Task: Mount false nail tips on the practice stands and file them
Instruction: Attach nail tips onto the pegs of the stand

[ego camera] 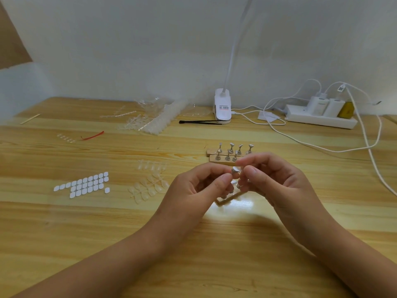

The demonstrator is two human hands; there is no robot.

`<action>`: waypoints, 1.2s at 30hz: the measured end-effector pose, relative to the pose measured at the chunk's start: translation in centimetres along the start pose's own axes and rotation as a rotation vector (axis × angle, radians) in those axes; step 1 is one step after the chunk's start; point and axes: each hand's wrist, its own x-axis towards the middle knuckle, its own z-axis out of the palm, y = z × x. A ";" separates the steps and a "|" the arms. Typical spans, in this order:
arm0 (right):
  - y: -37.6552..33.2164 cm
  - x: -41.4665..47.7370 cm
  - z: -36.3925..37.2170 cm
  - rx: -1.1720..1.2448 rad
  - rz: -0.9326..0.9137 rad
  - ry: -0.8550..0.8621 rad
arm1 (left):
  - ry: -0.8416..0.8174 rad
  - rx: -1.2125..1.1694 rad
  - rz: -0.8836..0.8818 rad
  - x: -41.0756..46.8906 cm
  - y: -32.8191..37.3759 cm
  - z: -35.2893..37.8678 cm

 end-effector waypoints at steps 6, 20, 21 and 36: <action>-0.2 0.0 0.0 -0.020 0.016 0.006 | 0.004 -0.005 -0.005 0.0 0.0 -0.3; -0.3 0.1 -0.5 -0.537 -0.252 -0.078 | 0.007 0.066 -0.020 -0.3 -0.3 0.1; -0.2 0.1 -0.5 -0.609 -0.294 -0.086 | 0.007 0.070 -0.022 -0.3 -0.3 0.2; -0.4 0.1 -0.8 -0.578 -0.212 -0.105 | 0.008 0.105 -0.118 -0.2 0.2 -0.1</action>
